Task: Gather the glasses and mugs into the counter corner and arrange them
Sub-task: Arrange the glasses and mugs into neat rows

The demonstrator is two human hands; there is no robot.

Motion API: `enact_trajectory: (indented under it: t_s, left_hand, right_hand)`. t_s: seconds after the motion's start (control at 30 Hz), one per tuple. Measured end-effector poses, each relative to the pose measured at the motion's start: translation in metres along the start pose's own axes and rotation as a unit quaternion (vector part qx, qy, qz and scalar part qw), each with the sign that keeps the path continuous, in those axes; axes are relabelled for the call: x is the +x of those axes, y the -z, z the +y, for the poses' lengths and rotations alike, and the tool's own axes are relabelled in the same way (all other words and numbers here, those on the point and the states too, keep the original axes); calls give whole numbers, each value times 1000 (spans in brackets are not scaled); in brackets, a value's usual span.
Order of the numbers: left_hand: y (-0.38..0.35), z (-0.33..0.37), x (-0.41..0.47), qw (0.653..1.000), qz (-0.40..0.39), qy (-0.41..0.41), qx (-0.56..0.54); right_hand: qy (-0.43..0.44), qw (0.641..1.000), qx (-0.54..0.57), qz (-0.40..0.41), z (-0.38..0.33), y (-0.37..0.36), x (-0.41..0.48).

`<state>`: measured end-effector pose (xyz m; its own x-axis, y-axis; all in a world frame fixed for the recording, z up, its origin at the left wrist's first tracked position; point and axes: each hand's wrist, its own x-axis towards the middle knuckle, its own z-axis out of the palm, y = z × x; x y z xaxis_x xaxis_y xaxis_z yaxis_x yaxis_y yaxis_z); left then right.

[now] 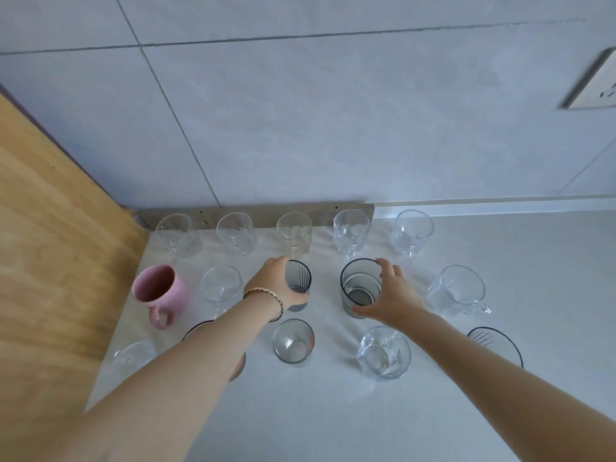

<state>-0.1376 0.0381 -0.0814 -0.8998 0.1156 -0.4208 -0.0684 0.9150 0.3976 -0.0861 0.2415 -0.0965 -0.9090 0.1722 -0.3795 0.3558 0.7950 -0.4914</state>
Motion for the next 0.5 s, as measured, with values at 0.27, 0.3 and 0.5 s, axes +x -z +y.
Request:
enact_trajectory:
  t_s: [0.27, 0.3, 0.5]
  left_hand:
    - [1, -3, -1, 1000, -5, 0, -1]
    - [1, -3, 0, 1000, -6, -3, 1]
    - [2, -8, 4, 999, -20, -12, 23]
  right_hand:
    - [-22, 999, 27, 41, -15, -22, -5]
    - [-25, 998, 29, 47, -18, -23, -4]
    - [-42, 997, 18, 55, -27, -26, -5]
